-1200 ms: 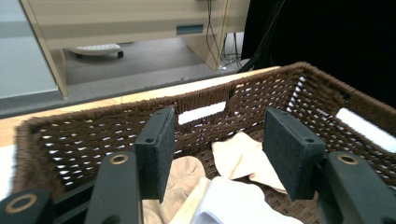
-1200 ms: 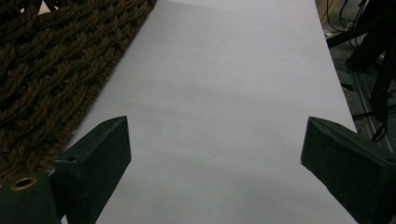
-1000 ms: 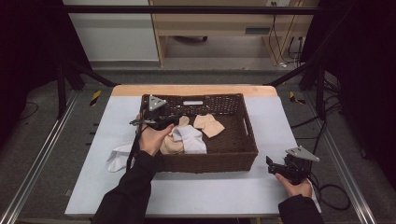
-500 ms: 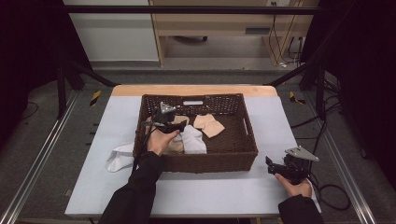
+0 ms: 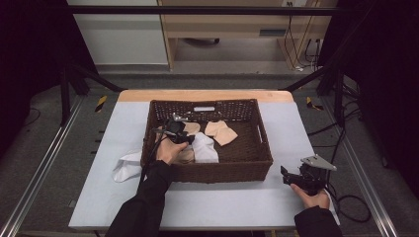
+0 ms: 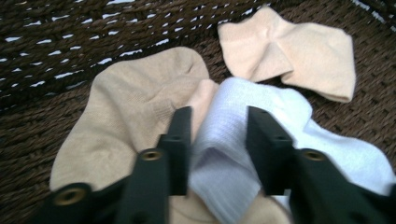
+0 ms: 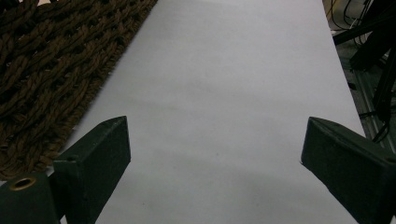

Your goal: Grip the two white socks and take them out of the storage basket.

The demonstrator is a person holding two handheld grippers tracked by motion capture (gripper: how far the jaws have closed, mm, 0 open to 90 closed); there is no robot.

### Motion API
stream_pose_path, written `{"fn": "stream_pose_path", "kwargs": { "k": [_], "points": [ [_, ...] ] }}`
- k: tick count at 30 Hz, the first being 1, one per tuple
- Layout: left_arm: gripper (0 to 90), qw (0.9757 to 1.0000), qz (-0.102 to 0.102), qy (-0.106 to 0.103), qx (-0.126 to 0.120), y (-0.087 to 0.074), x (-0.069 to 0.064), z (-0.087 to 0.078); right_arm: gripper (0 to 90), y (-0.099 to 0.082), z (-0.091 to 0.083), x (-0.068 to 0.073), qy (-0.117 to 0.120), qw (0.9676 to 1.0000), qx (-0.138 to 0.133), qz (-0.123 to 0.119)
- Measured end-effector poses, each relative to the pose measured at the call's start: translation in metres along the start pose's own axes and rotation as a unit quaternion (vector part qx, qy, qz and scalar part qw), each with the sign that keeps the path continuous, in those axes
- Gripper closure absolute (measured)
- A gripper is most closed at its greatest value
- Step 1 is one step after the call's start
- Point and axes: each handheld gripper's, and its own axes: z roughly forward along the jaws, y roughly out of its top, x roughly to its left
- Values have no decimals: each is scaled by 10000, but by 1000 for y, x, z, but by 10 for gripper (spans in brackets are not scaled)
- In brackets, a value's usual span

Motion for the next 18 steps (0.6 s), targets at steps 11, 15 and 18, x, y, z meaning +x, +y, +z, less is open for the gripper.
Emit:
{"fn": "stream_pose_path", "kwargs": {
  "k": [11,15,18],
  "points": [
    [840,9997,-59,-180,-164,4,-3,-13,84,0,-1,0,-12,10000,-15,5],
    [842,9973,-74,-348,-646,6,-4,-23,84,0,-1,-1,-20,10000,-24,6],
    [844,9945,10,-353,-982,7,-7,-31,84,0,0,-1,-28,10000,-9,4]
  ]
}}
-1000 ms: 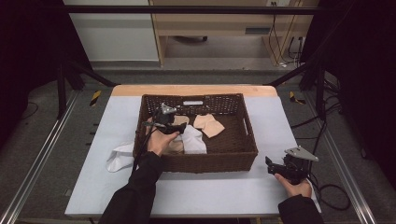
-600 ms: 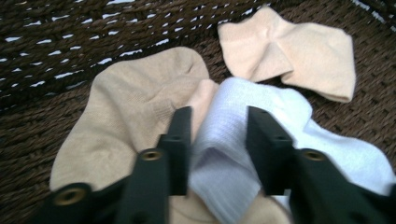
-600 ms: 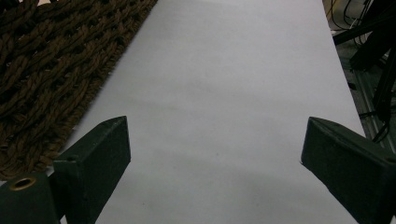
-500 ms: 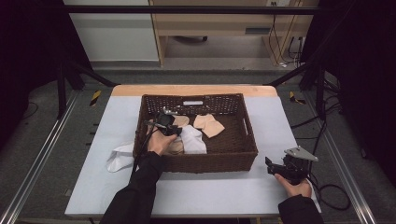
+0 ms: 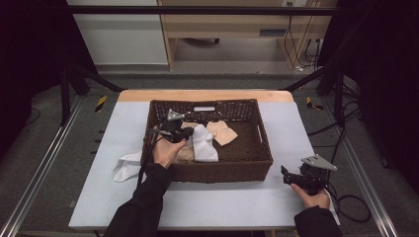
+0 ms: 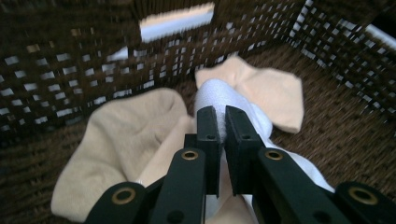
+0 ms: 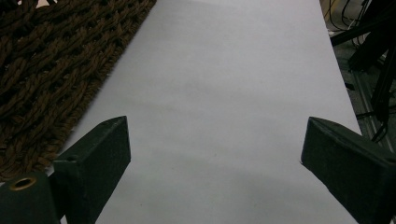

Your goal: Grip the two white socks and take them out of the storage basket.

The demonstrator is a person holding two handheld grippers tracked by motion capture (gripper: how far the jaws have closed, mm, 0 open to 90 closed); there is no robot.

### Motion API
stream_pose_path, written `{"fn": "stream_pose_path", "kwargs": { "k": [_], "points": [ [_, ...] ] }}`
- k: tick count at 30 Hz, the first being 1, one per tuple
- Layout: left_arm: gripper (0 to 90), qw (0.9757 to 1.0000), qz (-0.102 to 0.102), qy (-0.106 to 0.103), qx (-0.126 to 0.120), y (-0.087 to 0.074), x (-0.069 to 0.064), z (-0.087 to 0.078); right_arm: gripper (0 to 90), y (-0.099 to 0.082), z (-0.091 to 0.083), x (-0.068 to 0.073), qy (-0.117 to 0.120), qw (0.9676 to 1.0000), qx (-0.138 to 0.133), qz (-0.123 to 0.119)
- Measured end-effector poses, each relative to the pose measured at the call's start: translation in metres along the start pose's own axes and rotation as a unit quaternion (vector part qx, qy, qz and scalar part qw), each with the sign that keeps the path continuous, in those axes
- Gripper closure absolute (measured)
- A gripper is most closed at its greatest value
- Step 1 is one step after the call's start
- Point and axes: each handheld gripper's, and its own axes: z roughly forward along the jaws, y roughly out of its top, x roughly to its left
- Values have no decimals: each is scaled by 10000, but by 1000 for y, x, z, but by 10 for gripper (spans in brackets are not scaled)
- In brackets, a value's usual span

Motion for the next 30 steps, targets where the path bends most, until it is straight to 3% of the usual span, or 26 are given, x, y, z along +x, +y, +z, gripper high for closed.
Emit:
{"fn": "stream_pose_path", "kwargs": {
  "k": [7,16,20,30],
  "points": [
    [848,9968,60,-97,-792,10,-5,-28,84,0,0,0,-2,10000,2,-17],
    [849,9875,72,-240,-1556,25,-7,-74,85,0,0,0,-15,10000,13,-25],
    [849,9845,26,-225,-1741,30,-4,-92,85,0,0,0,-16,10000,11,-23],
    [849,9740,-80,-165,-2256,35,7,-136,85,0,0,0,-35,10000,3,-43]
  ]
}}
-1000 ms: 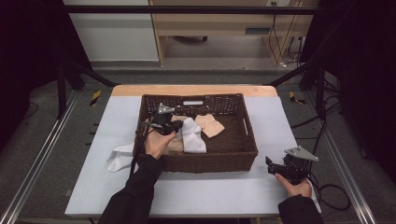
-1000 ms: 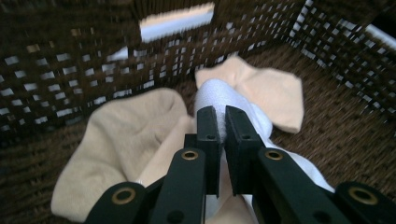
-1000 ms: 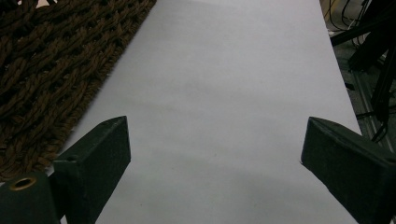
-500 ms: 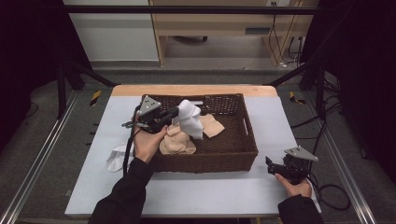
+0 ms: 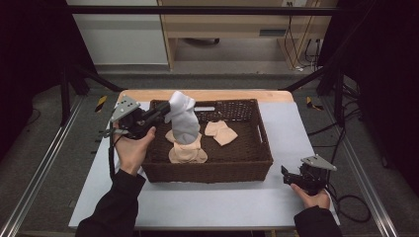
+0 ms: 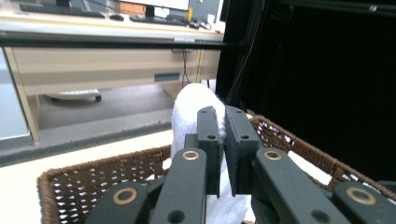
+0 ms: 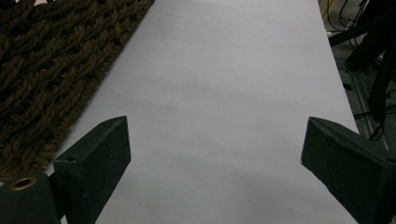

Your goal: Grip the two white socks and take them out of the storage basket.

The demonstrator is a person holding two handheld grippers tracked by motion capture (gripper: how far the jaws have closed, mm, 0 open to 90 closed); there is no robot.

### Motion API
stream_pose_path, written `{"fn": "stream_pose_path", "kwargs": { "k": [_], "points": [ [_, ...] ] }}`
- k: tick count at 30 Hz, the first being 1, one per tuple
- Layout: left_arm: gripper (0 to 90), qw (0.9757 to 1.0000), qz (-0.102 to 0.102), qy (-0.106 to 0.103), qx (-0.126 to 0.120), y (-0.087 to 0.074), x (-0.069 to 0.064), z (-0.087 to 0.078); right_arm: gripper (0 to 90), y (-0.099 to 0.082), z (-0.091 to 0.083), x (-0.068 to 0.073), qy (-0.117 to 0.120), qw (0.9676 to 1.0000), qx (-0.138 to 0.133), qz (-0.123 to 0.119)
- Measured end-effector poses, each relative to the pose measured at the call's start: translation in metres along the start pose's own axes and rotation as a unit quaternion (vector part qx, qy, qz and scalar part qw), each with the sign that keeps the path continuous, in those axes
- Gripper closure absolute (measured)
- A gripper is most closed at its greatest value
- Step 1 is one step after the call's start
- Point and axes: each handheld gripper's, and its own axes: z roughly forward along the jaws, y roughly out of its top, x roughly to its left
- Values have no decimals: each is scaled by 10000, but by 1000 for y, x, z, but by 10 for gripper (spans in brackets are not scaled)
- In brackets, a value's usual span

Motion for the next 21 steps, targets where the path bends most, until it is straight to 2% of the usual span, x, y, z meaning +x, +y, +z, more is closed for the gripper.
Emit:
{"fn": "stream_pose_path", "kwargs": {
  "k": [11,21],
  "points": [
    [849,9990,-30,234,-380,24,18,-41,85,0,0,0,-17,10000,6,-14],
    [849,9960,-139,516,-716,37,39,-82,85,0,0,0,-31,10000,25,-23]
  ]
}}
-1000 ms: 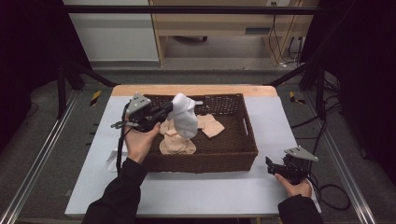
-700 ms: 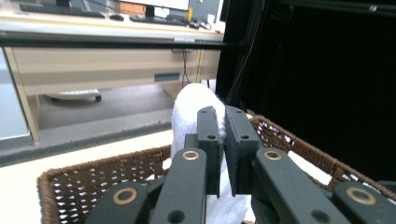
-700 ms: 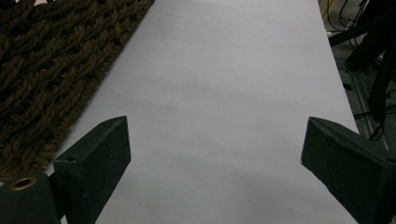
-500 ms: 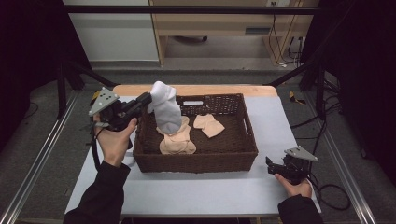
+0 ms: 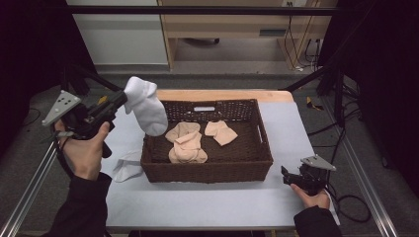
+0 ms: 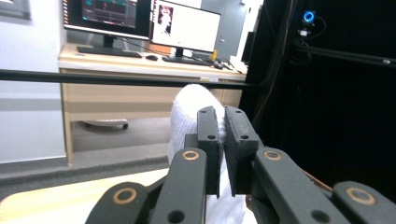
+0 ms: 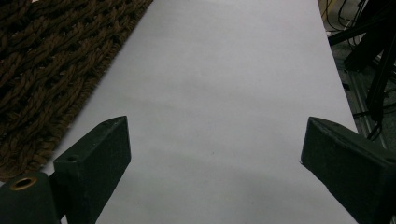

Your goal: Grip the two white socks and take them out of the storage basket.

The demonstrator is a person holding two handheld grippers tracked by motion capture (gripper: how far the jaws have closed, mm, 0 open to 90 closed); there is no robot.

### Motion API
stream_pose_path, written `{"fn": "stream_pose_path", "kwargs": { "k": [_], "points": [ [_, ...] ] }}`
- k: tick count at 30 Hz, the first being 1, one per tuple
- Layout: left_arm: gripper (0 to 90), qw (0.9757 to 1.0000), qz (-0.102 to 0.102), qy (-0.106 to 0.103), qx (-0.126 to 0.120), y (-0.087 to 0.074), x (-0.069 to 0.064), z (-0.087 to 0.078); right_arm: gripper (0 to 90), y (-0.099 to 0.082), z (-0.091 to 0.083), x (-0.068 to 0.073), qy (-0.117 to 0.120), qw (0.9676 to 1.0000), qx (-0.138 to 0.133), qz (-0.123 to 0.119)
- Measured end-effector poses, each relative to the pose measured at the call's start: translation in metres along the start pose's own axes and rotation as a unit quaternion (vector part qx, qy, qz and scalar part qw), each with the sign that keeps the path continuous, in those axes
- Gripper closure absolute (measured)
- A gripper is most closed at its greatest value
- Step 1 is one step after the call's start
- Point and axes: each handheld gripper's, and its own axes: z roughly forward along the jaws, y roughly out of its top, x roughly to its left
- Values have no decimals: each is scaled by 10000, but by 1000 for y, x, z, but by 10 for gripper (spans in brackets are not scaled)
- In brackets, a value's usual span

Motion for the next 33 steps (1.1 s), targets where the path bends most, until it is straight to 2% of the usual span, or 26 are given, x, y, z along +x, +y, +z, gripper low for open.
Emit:
{"fn": "stream_pose_path", "kwargs": {
  "k": [6,10,15,21,24,29,32,33],
  "points": [
    [849,9996,-42,251,-152,7,18,-24,86,0,0,0,-1,10000,6,-2],
    [849,9988,-127,431,-179,4,34,-38,86,0,0,0,-4,10000,11,-21],
    [849,9978,-218,625,-55,-11,51,-50,86,0,0,0,-3,10000,17,-15],
    [848,9959,-323,758,383,-42,68,-57,86,0,0,1,-10,10000,17,-14],
    [848,9934,-421,795,705,-63,75,-53,86,0,0,1,-16,10000,41,-19],
    [847,9877,-551,828,1205,-94,84,-43,86,-1,1,1,-16,10000,51,-40],
    [847,9826,-521,891,1543,-111,87,-33,86,-1,1,1,-10,10000,60,-46],
    [846,9799,-499,922,1695,-117,88,-29,86,-1,2,2,-11,10000,65,-43]
  ]
}}
